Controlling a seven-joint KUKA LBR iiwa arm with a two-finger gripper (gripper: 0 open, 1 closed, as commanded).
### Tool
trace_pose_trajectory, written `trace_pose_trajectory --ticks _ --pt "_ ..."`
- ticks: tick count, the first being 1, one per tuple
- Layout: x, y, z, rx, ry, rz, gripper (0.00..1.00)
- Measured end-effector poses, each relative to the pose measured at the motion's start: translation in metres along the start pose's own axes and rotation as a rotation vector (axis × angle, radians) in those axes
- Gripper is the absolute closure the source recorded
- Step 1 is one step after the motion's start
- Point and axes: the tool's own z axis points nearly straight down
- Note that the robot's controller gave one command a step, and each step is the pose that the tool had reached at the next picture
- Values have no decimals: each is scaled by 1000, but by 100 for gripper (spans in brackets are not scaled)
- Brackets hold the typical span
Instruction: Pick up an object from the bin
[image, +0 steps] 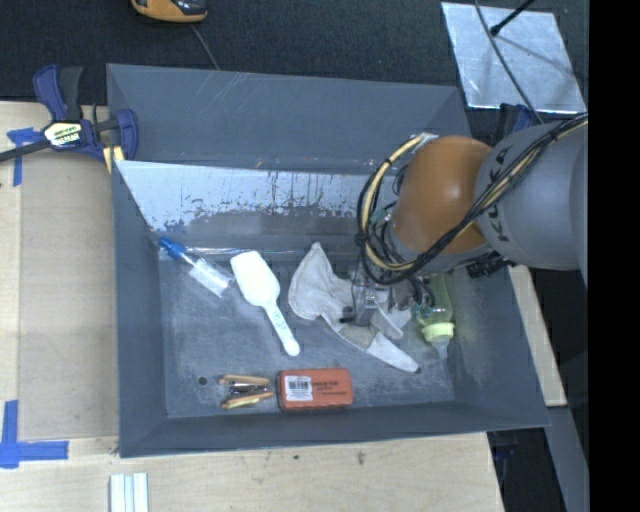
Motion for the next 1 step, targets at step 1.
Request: trace_pose_trajectory --ticks 1 --pt "-21 -18 -169 2 -3 8 100"
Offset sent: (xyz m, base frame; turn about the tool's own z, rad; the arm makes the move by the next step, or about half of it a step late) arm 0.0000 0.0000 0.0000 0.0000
